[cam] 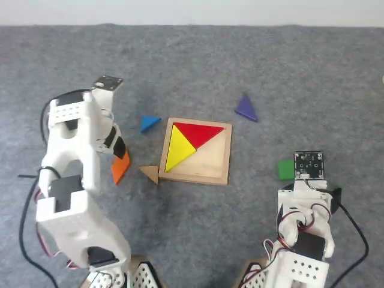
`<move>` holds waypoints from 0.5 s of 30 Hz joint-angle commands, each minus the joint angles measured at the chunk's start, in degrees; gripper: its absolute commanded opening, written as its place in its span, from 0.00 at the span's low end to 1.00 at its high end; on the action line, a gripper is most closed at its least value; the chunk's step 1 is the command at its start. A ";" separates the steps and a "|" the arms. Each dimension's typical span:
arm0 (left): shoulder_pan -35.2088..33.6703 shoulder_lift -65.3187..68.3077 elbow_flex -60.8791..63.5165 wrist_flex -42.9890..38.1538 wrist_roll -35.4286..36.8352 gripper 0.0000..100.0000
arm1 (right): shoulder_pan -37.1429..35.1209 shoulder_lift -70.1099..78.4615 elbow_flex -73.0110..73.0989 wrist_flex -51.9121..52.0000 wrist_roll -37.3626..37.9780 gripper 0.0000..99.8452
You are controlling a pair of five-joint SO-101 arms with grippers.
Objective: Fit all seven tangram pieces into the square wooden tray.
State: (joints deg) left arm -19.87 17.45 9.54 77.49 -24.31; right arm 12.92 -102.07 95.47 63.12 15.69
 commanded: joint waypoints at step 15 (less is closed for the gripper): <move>-6.68 8.62 -4.18 -3.69 -4.66 0.19 | 0.66 -0.40 1.05 0.04 0.62 0.39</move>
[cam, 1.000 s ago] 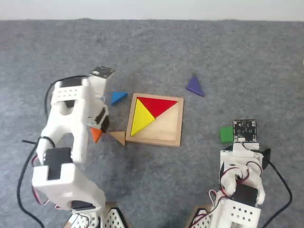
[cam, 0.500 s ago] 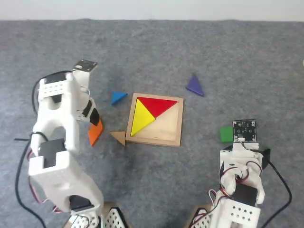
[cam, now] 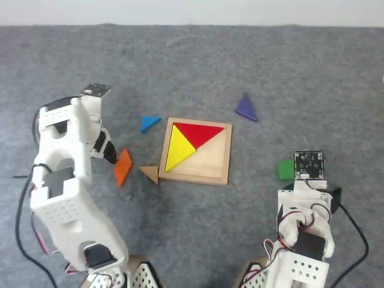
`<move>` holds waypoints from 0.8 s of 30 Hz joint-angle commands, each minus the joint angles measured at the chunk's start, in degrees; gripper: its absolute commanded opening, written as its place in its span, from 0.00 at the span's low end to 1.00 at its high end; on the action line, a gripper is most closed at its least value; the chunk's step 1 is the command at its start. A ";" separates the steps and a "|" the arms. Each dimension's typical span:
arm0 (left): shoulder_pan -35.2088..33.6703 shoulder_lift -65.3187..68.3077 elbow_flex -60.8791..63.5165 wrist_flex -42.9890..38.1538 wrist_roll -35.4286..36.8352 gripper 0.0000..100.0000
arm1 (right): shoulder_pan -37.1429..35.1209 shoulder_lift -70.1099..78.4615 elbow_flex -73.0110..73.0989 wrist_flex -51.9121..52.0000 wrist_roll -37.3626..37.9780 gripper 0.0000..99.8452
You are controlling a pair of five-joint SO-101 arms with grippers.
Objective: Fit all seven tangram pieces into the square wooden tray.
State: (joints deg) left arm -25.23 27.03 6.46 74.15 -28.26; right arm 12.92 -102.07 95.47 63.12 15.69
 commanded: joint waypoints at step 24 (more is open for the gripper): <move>12.22 -15.21 18.59 -5.01 1.85 0.19 | 0.66 -0.40 1.05 0.13 0.62 0.39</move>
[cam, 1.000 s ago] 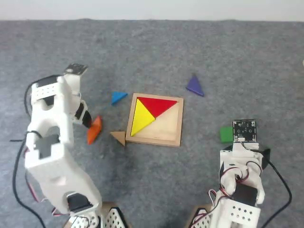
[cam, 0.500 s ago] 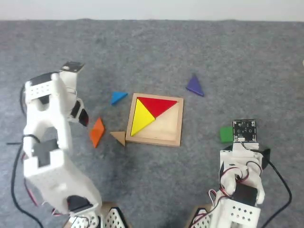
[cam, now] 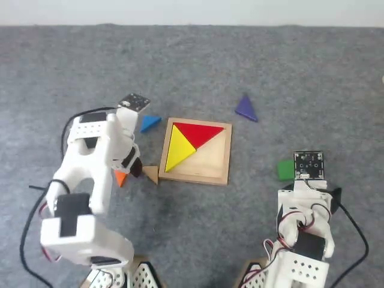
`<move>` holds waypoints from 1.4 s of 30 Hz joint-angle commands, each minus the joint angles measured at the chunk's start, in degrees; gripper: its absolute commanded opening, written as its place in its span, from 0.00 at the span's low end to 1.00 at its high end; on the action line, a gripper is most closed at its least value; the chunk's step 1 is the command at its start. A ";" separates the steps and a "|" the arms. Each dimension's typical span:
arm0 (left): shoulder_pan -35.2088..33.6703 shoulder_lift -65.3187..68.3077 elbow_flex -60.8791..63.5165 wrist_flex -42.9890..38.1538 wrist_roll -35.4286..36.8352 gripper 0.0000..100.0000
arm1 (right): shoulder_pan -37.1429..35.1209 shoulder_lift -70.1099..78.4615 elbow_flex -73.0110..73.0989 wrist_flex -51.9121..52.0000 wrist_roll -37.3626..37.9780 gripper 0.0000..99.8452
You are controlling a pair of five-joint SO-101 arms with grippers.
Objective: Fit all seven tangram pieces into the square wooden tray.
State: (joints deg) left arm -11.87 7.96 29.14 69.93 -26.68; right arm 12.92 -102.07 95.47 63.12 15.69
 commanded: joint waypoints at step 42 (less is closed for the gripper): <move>-10.73 13.10 -31.69 15.91 -4.66 0.01 | 0.66 -0.40 1.05 0.04 0.62 0.39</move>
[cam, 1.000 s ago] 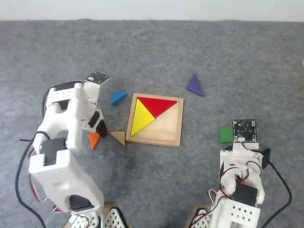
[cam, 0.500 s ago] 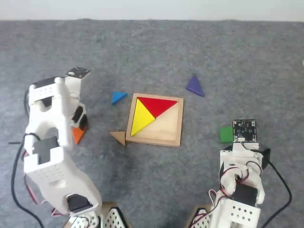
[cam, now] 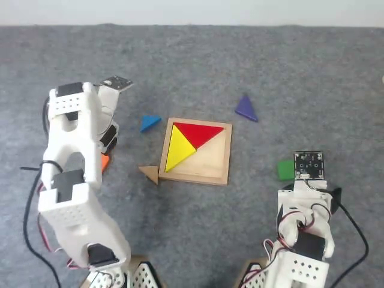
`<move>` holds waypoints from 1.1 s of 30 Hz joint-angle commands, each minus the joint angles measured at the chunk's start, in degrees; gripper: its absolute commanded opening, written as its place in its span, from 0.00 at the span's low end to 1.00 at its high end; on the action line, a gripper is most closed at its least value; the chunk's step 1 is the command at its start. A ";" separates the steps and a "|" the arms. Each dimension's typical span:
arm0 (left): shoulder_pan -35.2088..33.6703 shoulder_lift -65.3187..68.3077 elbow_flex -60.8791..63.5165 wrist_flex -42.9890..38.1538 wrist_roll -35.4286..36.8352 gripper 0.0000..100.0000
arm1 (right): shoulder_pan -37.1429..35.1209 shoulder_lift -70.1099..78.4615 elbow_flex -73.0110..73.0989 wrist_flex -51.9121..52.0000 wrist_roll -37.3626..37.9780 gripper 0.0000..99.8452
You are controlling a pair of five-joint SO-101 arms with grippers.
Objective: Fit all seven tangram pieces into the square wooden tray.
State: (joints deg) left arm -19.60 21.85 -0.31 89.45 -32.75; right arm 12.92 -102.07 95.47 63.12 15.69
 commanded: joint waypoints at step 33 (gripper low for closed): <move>-8.88 -19.69 14.99 -6.95 1.32 0.15 | 0.75 -0.40 1.05 0.13 0.62 0.39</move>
State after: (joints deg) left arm -23.74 5.85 13.49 82.59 -28.62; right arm 12.92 -102.07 95.47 63.12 15.69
